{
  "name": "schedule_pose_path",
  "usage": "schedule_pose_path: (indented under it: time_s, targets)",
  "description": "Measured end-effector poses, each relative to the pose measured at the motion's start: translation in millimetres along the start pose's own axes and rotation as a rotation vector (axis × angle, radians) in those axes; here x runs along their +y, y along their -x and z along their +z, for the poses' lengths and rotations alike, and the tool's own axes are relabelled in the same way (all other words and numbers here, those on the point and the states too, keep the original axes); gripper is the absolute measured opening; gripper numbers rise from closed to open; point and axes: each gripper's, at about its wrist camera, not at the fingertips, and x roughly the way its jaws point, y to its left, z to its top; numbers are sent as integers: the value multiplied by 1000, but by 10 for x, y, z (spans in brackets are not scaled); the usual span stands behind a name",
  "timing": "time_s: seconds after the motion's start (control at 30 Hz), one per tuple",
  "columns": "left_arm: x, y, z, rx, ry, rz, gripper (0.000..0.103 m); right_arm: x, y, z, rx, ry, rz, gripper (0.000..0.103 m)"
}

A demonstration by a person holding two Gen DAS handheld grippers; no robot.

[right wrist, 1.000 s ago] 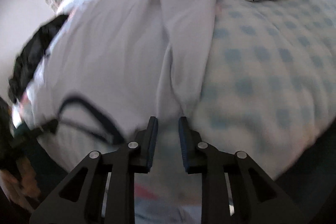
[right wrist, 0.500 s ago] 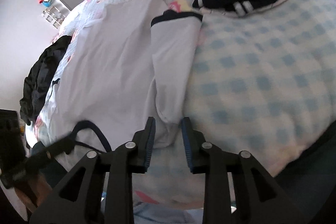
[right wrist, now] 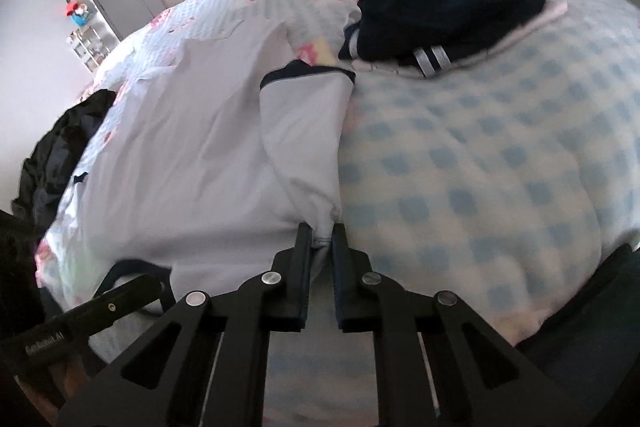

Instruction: Fold clothes

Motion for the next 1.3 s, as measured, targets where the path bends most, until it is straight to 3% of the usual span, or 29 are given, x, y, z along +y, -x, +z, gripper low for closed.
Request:
schedule_pose_path:
  time_s: [0.07, 0.2, 0.3, 0.4, 0.47, 0.53, 0.57, 0.67, 0.7, 0.77, 0.83, 0.93, 1.0, 1.13, 1.3]
  targets:
    - [1, -22, -68, 22, -25, 22, 3, -24, -67, -50, 54, 0, 5, 8]
    - [-136, 201, 19, -82, -38, -85, 4, -27, 49, -50, 65, 19, 11, 9]
    - [-189, 197, 190, -125, -61, 25, 4, 55, 268, 74, 14, 11, 85, 22]
    - [-9, 235, 339, -161, 10, 133, 4, 469, 339, 150, -34, 139, 131, 22]
    - [157, 317, 302, -181, 70, 187, 4, 702, 148, 111, 6, 209, 129, 22]
    - [375, 327, 158, -111, 115, 184, 5, 766, -191, 16, 106, 217, 121, 22]
    - [487, 330, 81, -72, 137, 180, 5, 737, -313, -49, 156, 197, 115, 22]
    - [720, 584, -128, -104, 240, -80, 5, 673, -326, -249, 173, 212, 128, 21]
    - [727, 691, -126, -139, 244, -92, 5, 663, -273, -288, 178, 236, 127, 21]
    - [709, 940, -78, -248, 221, -14, 5, 650, -209, -269, 191, 255, 134, 21]
    - [743, 1038, -3, -298, 220, 133, 6, 699, -146, -131, 162, 264, 136, 21]
    - [927, 937, -72, -170, 241, 293, 6, 778, -150, 24, 125, 265, 136, 22]
    - [963, 896, -199, -119, 235, 325, 6, 841, -266, 46, 152, 277, 95, 23]
    - [884, 1066, -385, -114, 229, 298, 8, 872, -340, -137, 208, 336, 2, 25]
    - [688, 1160, -296, -181, 149, 269, 13, 657, -26, -46, 172, 249, 72, 29]
